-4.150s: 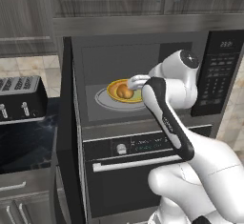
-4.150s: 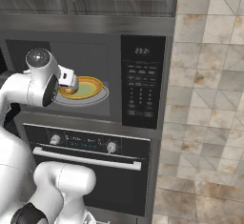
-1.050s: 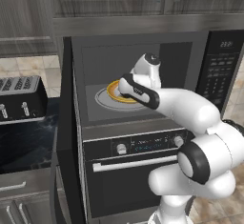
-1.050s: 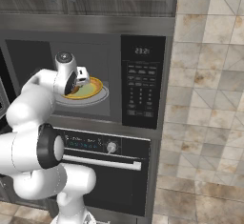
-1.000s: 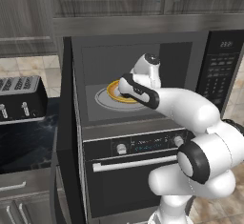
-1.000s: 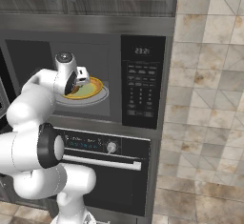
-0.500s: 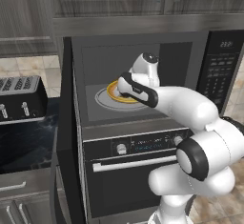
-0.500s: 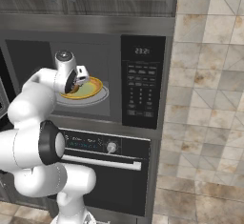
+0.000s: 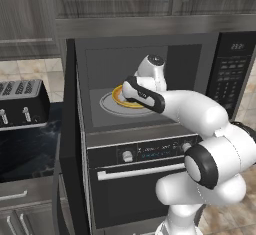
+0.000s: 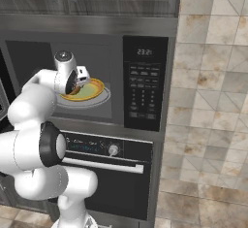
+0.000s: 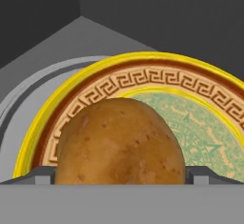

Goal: Retrieve the reheated potato from the microwave, then place the potato, cheese, and condiment on the cutting board.

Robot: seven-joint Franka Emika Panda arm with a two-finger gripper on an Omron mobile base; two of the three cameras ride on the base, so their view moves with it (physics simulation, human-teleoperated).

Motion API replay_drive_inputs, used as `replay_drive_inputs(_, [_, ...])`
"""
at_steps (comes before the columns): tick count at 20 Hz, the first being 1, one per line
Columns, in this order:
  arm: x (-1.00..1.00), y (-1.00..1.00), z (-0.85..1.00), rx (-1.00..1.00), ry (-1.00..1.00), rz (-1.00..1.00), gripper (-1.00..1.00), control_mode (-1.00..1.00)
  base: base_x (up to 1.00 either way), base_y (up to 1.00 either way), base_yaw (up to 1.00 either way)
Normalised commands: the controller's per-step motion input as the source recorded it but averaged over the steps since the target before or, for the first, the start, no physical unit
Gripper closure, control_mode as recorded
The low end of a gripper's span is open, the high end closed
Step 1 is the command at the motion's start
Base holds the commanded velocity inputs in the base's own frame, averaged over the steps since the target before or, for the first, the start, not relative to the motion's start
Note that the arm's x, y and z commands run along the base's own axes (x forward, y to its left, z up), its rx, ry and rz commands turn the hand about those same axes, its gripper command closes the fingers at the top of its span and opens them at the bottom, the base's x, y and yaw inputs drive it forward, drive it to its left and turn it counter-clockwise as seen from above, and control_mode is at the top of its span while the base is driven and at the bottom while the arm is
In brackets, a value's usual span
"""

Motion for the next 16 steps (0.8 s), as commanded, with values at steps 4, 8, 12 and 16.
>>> replay_drive_inputs(4, [-0.05, 0.05, -0.26, 0.0, -0.02, 0.0, 1.0, -1.0, 0.0, 0.0, 0.0])
replay_drive_inputs(8, [-0.11, 0.03, -0.09, 0.0, -0.1, 0.0, 1.0, -1.0, 0.0, 0.0, 0.0])
replay_drive_inputs(12, [-0.26, 0.0, -0.04, 0.02, -0.1, 0.0, 1.0, -1.0, 0.0, 0.0, 0.0])
replay_drive_inputs(16, [-0.07, -0.02, 0.07, 0.04, -0.02, 0.0, 1.0, -1.0, 0.0, 0.0, 0.0])
